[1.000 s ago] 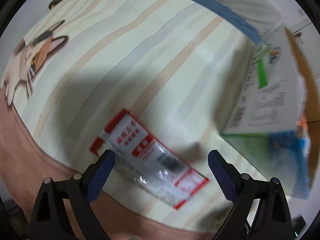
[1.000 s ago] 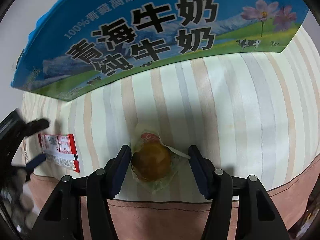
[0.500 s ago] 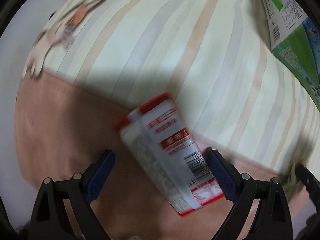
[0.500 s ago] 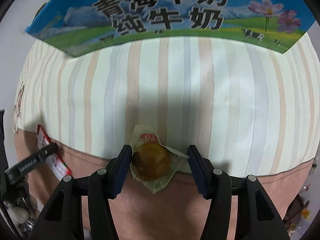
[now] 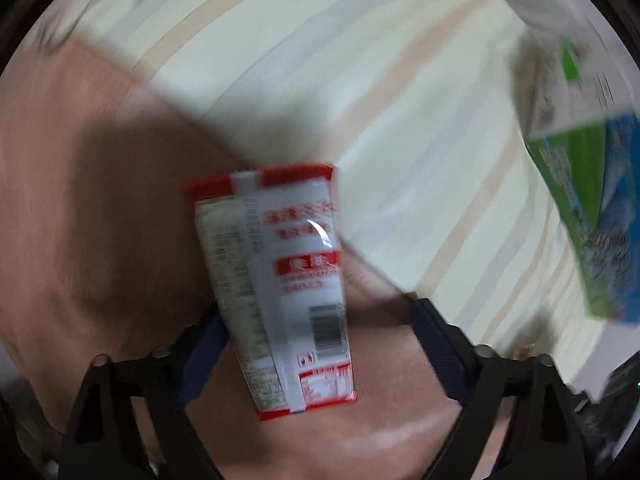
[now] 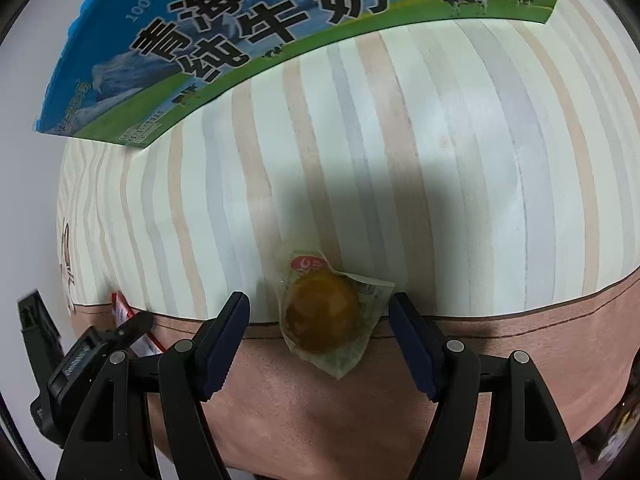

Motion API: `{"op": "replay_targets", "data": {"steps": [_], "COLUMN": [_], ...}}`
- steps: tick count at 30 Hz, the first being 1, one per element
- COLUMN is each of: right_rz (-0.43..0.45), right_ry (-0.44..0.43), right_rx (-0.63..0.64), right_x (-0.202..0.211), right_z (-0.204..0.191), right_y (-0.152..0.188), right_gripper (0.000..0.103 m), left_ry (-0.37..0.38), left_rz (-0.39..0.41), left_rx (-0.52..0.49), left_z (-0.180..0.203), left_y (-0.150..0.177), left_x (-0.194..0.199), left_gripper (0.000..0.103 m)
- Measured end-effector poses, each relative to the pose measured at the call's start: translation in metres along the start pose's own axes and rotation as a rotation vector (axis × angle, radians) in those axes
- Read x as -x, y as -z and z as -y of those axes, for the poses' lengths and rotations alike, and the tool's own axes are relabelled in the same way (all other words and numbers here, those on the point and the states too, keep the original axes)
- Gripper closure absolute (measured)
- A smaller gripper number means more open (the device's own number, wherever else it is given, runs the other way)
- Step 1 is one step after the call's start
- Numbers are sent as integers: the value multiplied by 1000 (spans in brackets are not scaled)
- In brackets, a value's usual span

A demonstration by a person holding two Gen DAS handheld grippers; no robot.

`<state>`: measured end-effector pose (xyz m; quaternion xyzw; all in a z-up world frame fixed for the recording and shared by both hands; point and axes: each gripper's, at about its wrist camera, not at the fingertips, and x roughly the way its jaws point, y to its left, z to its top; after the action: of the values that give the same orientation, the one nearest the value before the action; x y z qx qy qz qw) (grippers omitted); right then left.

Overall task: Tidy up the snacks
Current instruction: 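Grasp the red-white spicy strip packet with left tool while right tool grasps orange-yolk snack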

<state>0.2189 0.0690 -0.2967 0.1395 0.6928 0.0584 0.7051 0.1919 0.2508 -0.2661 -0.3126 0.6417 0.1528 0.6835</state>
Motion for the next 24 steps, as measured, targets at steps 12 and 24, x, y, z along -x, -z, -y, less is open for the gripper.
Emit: {"op": "replay_targets", "data": {"steps": [12,24], "right_rz": [12,-91], "right_ry": [101,107], "right_rx": [225,256], "right_x": [-2,-10], "right_z": [-16,-1], "right_y": [40,87], "right_gripper": [52,50], "left_ry": [-88,-113], "left_rz": [10,-69], "left_rx": [-431,-546], "left_z": [93,111], "left_y": [72,128], "left_x": [-9,-32], "left_gripper": [47,47]}}
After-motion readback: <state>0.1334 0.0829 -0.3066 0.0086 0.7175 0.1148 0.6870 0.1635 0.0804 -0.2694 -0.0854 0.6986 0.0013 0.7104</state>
